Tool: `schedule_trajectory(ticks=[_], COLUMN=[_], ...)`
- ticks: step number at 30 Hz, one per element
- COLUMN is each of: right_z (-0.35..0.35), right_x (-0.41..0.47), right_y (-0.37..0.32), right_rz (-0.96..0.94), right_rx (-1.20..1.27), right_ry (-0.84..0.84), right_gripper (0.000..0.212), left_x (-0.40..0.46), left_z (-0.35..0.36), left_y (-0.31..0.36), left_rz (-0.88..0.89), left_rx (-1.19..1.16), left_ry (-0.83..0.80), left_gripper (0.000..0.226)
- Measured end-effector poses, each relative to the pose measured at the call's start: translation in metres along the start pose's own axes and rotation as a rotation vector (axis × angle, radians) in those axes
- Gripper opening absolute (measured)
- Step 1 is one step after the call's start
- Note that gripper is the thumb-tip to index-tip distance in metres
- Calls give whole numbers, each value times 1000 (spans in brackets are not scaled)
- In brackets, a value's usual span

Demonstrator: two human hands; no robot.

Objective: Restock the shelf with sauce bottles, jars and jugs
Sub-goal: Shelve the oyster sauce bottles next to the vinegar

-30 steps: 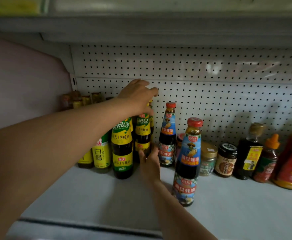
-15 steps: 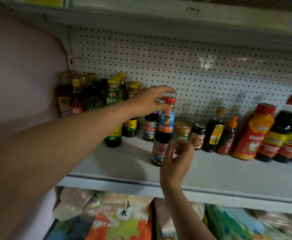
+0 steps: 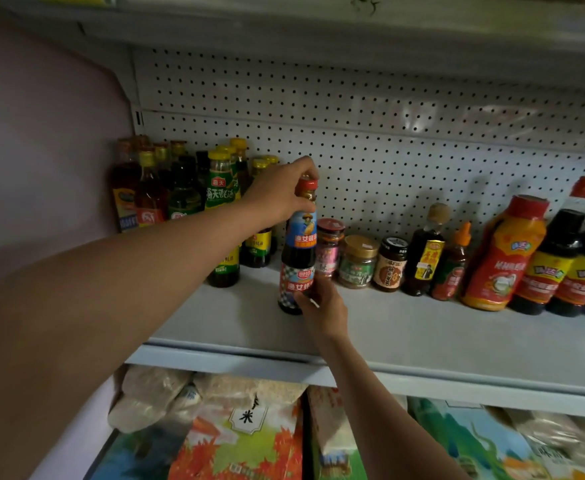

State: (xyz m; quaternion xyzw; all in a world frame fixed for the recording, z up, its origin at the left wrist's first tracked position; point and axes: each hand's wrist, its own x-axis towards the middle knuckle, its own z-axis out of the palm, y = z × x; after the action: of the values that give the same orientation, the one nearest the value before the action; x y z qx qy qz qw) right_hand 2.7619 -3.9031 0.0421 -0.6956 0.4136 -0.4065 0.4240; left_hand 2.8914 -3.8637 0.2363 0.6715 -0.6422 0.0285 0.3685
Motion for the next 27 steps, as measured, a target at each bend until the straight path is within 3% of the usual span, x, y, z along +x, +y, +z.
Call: schedule_trajectory(ticks=[3, 6, 9, 16, 27], right_z=[5, -4, -17, -22, -13], right_x=[11, 26, 58, 135, 171], right_y=[-6, -25, -52, -102, -122], right_rz=[-27, -84, -130, -94, -63], right_rx=[-43, 85, 125, 101, 1], right_ry=[-16, 164, 256, 152, -13], right_gripper=[39, 25, 29, 59, 41], left_x=[8, 17, 25, 35, 35], left_z=[-4, -4, 0, 4, 5], left_y=[-7, -15, -23, -31, -35], left_rz=[-21, -26, -27, -16, -29], left_rx=[17, 6, 9, 33, 24], left_ry=[-4, -27, -22, -31, -34], left_gripper=[43, 41, 41, 42, 44])
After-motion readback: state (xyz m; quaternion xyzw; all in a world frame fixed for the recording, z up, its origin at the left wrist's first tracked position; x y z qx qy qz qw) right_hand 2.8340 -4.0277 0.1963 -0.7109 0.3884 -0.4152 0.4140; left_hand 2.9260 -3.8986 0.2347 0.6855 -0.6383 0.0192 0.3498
